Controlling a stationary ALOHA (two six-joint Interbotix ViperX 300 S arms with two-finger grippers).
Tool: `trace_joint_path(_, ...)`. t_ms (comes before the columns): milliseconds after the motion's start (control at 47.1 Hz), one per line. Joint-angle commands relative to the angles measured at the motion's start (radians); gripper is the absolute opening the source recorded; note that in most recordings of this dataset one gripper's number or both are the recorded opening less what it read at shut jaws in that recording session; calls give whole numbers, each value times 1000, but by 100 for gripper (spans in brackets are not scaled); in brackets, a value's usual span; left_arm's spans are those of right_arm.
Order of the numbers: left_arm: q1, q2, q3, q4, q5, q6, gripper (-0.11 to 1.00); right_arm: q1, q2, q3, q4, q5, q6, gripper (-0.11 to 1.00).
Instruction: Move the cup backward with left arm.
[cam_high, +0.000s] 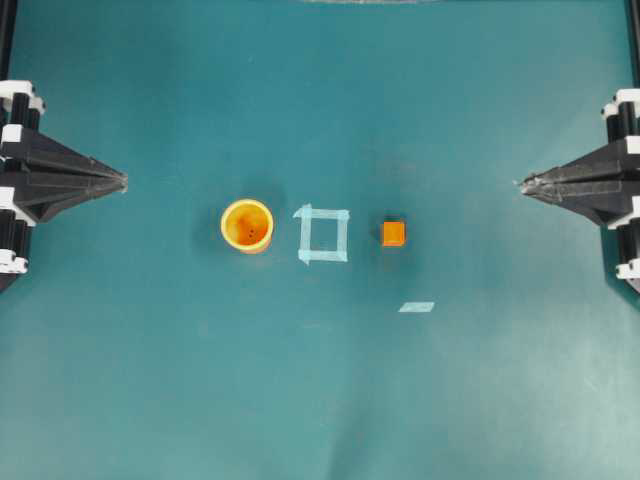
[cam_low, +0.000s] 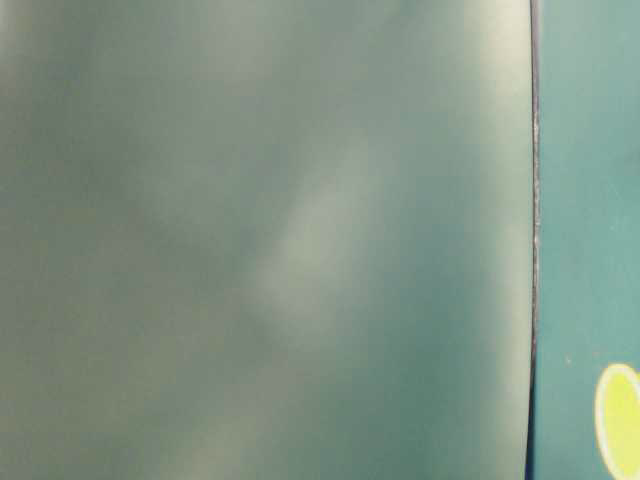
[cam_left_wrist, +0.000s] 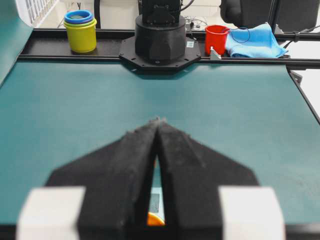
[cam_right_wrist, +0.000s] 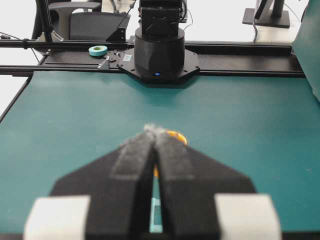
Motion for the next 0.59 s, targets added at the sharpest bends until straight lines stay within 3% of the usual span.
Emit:
trace_joint_path(0, -8, 6, -11, 2, 25, -8, -1, -3, 11, -40, 0, -9, 3, -1)
trace_joint_path(573, -6, 14, -9, 2, 135, 3, 0, -3, 49, -52, 0, -9, 0, 0)
